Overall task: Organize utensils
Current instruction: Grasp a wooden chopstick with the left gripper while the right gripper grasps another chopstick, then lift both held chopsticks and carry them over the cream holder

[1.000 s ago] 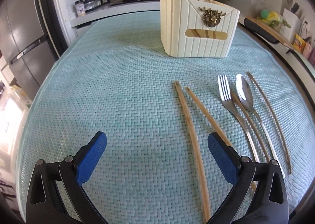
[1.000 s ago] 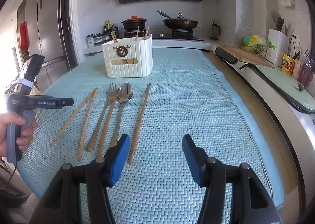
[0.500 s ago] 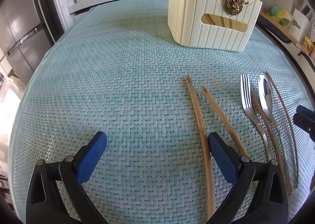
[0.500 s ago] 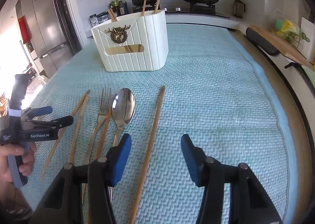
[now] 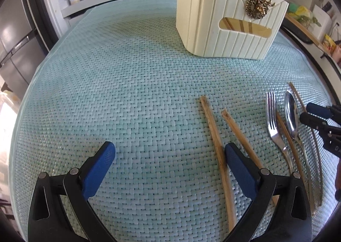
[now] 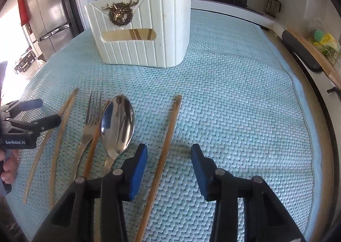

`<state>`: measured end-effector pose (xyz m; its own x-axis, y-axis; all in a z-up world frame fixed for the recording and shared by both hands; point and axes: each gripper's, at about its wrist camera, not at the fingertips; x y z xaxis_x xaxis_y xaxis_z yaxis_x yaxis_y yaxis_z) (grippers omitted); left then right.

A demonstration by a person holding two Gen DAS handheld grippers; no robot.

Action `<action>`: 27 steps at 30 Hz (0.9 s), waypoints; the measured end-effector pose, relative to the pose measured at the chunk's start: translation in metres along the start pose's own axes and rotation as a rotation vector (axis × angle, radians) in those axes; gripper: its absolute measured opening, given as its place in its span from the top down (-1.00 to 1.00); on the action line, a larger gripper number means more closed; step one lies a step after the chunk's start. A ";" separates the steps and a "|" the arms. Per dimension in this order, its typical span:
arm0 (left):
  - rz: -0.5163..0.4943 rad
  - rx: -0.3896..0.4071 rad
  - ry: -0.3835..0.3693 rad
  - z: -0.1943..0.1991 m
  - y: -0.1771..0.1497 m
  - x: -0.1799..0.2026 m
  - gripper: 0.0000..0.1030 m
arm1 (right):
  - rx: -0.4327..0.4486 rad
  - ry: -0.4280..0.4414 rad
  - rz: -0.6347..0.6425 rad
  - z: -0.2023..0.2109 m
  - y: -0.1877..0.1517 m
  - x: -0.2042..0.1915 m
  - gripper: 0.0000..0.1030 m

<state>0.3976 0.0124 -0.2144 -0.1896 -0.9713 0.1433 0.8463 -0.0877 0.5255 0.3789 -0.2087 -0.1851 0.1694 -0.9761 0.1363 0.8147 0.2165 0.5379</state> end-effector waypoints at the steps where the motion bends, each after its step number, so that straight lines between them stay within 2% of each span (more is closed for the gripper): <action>1: -0.003 -0.004 -0.003 -0.001 0.002 0.000 -0.97 | -0.007 -0.008 0.006 -0.002 0.004 0.001 0.23; 3: -0.006 -0.011 -0.007 -0.003 0.006 0.000 -0.93 | -0.011 -0.003 0.005 -0.005 0.009 0.003 0.28; 5: -0.014 -0.014 -0.015 -0.004 0.011 0.004 -0.80 | -0.015 -0.006 0.008 -0.008 0.015 0.005 0.35; 8: -0.035 -0.025 -0.030 -0.004 0.018 0.014 -0.47 | -0.024 -0.007 0.010 -0.012 0.022 0.007 0.41; 10: -0.055 -0.037 -0.038 -0.004 0.022 0.023 -0.07 | -0.029 -0.007 0.013 -0.015 0.028 0.008 0.46; 11: -0.065 -0.044 -0.042 -0.005 0.023 0.027 0.04 | -0.033 -0.006 0.013 -0.017 0.033 0.009 0.50; 13: -0.085 -0.054 -0.047 -0.005 0.025 0.036 0.38 | -0.041 -0.004 0.009 -0.020 0.038 0.010 0.63; 14: -0.093 -0.055 -0.050 -0.004 0.024 0.040 0.45 | -0.048 -0.002 0.004 -0.022 0.041 0.011 0.80; 16: -0.103 -0.052 -0.059 -0.004 0.024 0.045 0.77 | -0.054 0.011 -0.016 -0.026 0.045 0.013 0.84; 19: -0.095 -0.038 -0.076 -0.004 0.023 0.047 0.88 | -0.049 0.030 -0.048 -0.030 0.049 0.021 0.88; 23: -0.066 -0.009 -0.107 0.000 0.025 0.036 0.91 | -0.033 0.073 -0.099 -0.031 0.052 0.034 0.89; 27: -0.036 0.085 -0.141 0.032 0.026 0.028 0.91 | 0.037 0.115 -0.158 -0.007 0.052 0.050 0.88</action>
<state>0.3986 -0.0099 -0.1698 -0.2917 -0.9269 0.2363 0.7936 -0.0966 0.6008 0.4339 -0.2463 -0.1560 0.1053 -0.9933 -0.0470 0.8154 0.0591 0.5759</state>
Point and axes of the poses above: each gripper's, at about its wrist camera, not at the fingertips, and z roughly against the way its jaws point, x to its right, y to its top, and after that the axes turned 9 degrees about -y, right-handed
